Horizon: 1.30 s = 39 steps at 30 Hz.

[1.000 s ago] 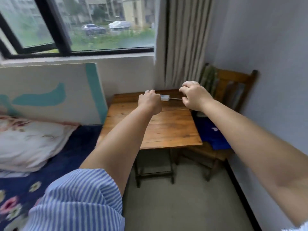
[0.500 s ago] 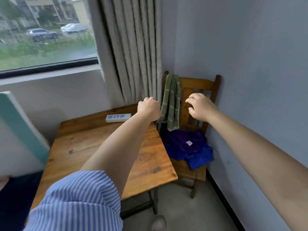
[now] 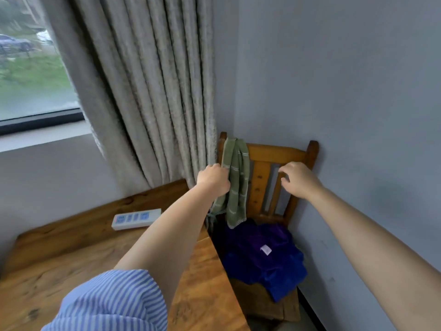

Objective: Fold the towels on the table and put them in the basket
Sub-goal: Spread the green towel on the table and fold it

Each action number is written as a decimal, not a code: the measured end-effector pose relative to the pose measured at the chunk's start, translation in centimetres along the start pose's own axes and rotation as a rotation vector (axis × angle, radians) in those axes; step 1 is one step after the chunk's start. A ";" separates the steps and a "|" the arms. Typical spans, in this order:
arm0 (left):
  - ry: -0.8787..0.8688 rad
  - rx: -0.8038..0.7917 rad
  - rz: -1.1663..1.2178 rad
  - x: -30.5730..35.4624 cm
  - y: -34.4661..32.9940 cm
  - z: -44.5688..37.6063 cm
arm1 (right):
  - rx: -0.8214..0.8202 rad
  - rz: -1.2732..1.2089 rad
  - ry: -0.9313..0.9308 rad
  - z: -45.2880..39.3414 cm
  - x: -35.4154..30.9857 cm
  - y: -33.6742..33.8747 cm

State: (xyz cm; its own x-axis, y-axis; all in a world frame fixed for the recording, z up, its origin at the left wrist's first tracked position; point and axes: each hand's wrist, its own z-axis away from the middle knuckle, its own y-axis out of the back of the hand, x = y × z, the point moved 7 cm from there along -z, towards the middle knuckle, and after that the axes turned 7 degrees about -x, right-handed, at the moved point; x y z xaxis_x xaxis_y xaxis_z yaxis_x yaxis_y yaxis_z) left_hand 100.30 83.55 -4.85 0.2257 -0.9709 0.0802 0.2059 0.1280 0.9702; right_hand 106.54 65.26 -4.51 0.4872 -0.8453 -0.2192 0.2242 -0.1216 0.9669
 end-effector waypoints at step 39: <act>0.325 0.231 0.672 -4.6 2.9 -15.5 | 0.098 -0.275 0.189 -22.7 0.8 1.1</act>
State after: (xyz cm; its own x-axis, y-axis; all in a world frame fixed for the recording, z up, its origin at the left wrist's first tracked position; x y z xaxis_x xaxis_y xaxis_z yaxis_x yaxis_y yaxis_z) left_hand 114.62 91.57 -5.91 0.5067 -0.5876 0.6309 -0.2694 0.5872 0.7633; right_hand 126.35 76.23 -6.58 0.5695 -0.6641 -0.4845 0.2912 -0.3882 0.8744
